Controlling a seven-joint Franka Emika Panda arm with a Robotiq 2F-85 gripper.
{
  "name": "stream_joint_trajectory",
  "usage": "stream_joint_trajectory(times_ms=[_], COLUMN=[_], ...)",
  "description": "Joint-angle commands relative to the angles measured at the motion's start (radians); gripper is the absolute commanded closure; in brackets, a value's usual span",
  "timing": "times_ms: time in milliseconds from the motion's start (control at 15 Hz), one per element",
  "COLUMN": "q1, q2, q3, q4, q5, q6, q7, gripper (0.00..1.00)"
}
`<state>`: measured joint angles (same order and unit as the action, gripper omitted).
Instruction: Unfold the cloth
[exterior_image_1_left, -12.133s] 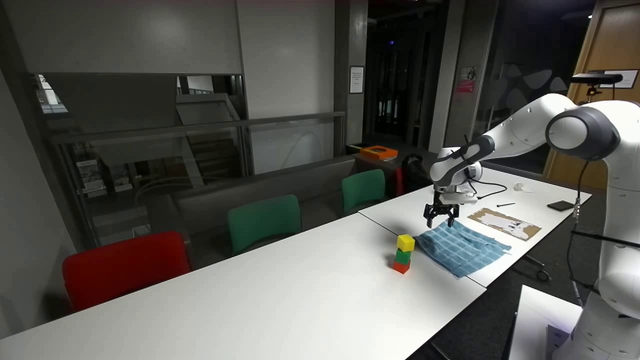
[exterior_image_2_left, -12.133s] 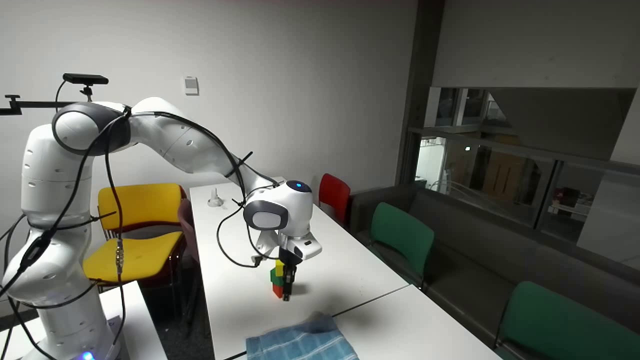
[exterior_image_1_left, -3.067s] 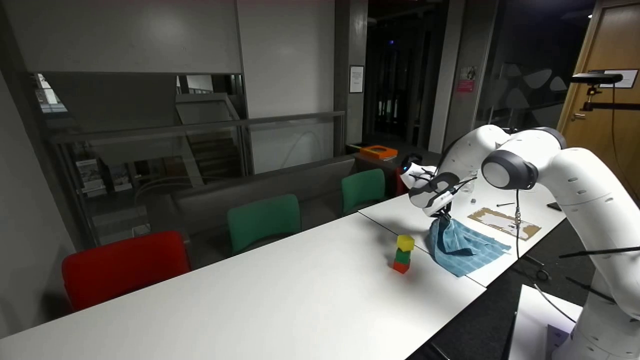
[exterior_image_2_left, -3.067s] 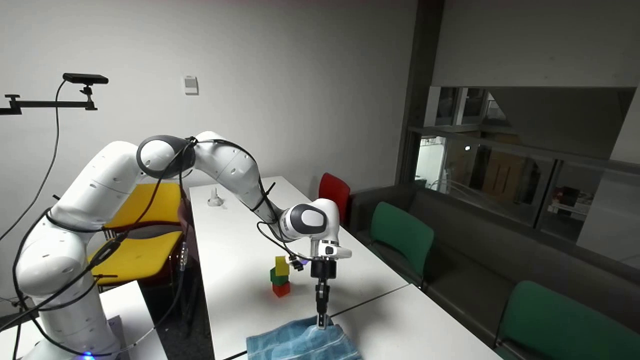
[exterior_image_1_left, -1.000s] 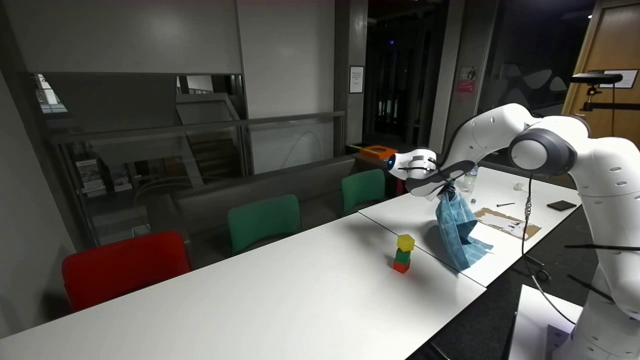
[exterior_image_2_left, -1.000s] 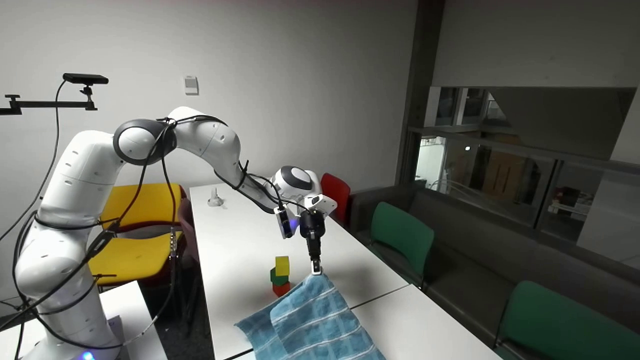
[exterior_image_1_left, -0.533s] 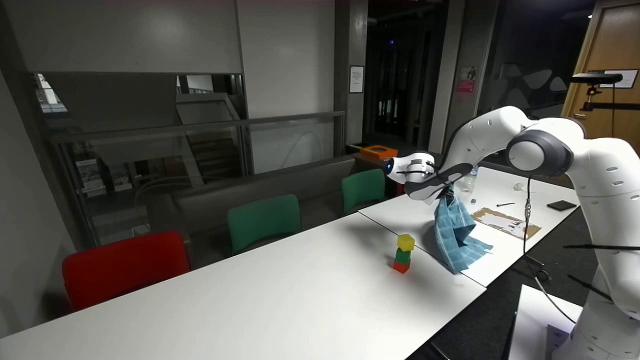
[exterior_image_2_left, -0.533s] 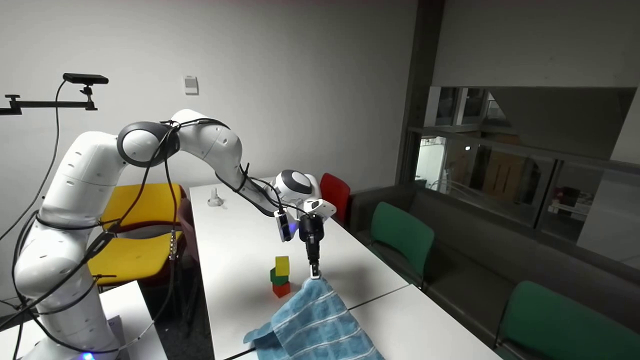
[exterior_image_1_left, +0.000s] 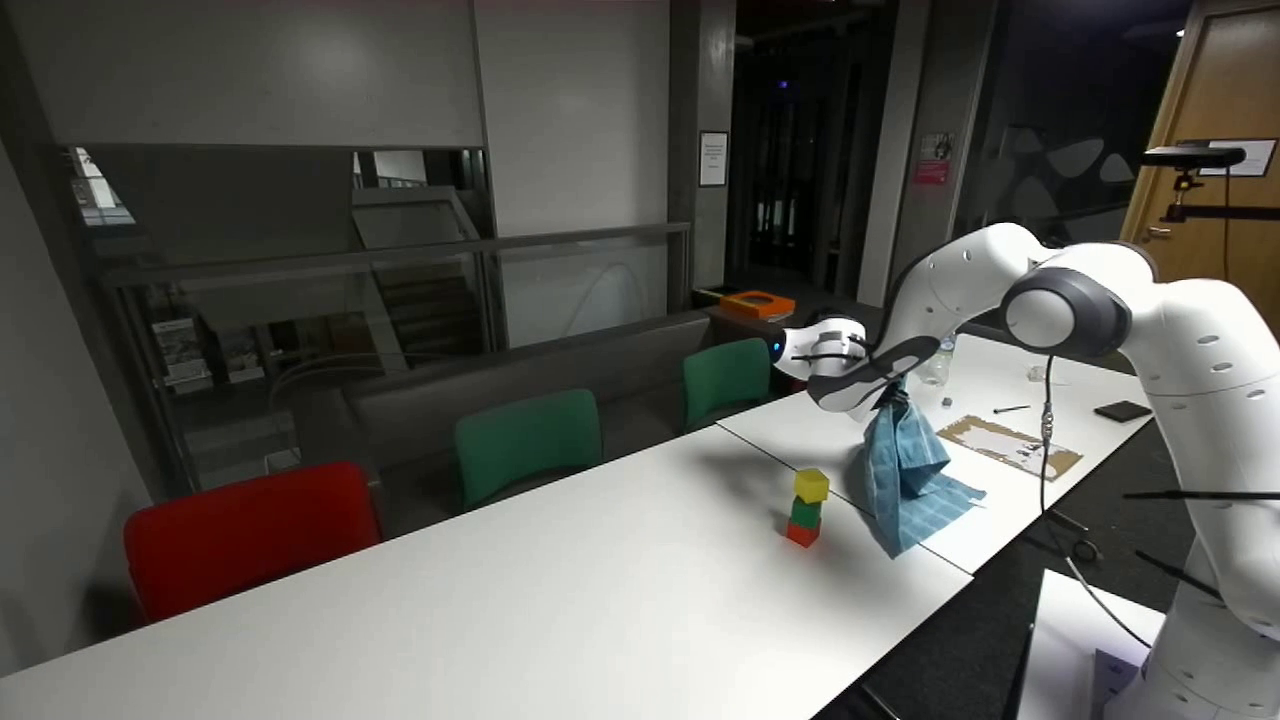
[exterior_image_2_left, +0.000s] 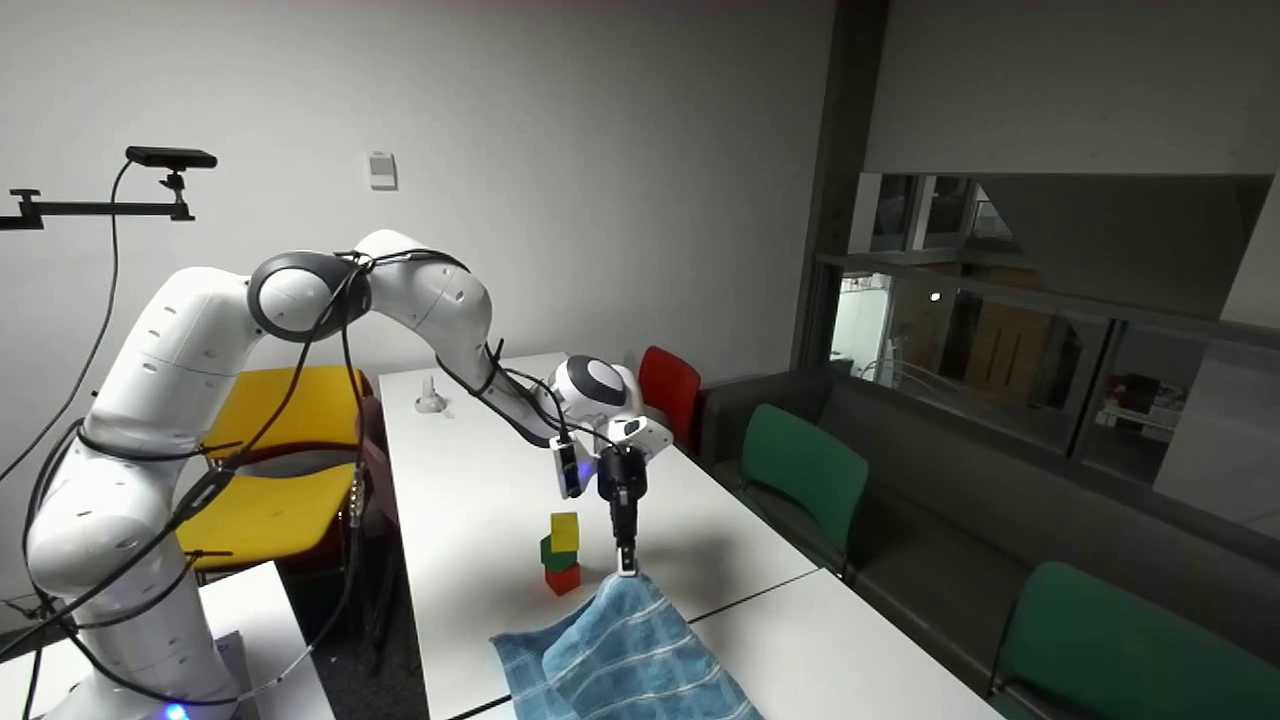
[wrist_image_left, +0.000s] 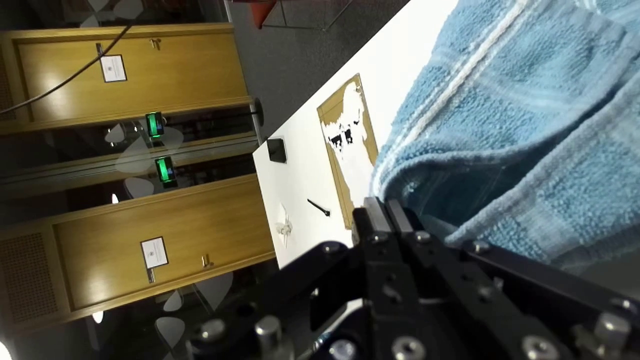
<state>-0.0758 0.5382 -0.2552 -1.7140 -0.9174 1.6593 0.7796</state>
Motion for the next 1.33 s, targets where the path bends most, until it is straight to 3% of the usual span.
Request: stream_joint_trajectory(times_ms=[0, 333, 400, 533, 1067, 1267], q1=[-0.027, -0.030, -0.029, -0.030, -0.062, -0.089], q2=[0.012, 0.040, 0.045, 0.052, 0.041, 0.027], q3=[0.017, 0.023, 0.023, 0.026, 0.042, 0.050], q4=[0.017, 0.034, 0.036, 0.041, 0.021, 0.001], q5=[-0.004, 0.009, 0.010, 0.021, 0.126, 0.200], q6=[-0.019, -0.022, -0.022, -0.023, 0.072, 0.171], q7=[-0.008, -0.020, -0.021, -0.023, -0.049, -0.108], gripper=[0.99, 0.99, 0.72, 0.64, 0.03, 0.00])
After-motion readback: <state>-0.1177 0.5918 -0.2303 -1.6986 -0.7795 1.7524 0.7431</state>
